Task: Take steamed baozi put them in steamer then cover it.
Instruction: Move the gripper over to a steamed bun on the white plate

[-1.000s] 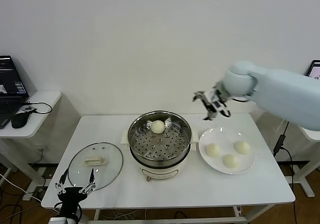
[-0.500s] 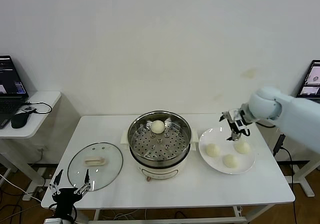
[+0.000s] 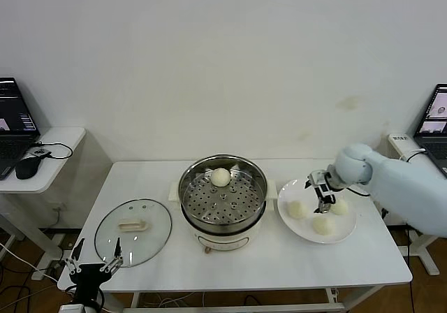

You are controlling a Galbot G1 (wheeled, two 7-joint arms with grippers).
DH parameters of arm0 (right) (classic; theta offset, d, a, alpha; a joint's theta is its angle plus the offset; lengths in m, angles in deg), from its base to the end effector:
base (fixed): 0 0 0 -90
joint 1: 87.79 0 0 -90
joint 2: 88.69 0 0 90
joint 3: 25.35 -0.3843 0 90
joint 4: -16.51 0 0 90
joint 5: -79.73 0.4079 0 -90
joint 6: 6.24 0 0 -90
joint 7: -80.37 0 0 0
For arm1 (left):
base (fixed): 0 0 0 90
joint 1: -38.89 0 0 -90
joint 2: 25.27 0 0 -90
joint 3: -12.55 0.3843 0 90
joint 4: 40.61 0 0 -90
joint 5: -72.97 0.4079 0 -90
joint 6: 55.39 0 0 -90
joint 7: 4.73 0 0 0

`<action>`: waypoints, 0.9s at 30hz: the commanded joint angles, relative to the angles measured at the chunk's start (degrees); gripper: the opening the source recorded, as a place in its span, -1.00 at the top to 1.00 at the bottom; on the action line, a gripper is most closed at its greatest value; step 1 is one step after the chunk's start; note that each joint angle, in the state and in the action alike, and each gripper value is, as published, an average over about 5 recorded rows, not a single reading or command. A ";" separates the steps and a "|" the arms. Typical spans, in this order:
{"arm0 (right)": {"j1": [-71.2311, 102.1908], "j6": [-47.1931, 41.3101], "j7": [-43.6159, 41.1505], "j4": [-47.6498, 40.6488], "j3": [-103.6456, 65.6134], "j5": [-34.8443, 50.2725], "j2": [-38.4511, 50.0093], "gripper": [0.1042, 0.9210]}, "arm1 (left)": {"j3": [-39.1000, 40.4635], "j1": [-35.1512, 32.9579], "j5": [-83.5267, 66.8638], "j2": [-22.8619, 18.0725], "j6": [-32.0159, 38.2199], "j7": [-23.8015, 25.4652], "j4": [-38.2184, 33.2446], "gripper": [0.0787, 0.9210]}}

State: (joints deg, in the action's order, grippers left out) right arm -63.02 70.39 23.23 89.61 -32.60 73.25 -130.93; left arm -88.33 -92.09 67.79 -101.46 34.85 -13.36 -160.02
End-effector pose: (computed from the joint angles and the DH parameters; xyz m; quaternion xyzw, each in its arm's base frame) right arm 0.5878 -0.1120 -0.2170 0.4880 -0.5316 0.5928 0.3576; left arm 0.1568 0.1091 -0.3516 0.0862 -0.9868 -0.1136 0.0774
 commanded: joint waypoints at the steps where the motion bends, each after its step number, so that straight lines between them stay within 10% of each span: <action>1: 3.78 0.54 -0.44 -5.06 -2.37 -1.51 -4.08 -0.76 | -0.21 0.03 -0.10 0.04 0.05 -0.01 0.33 -0.77; 27: 6.66 2.54 1.80 -14.36 -5.82 -5.75 -10.17 -0.54 | 0.10 1.39 -0.34 0.14 -0.37 -0.08 1.07 -0.77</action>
State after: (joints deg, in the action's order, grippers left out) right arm -56.88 72.71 24.73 76.76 -37.93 68.12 -140.31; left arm -88.24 -90.71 67.46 -101.33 34.47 -13.41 -158.96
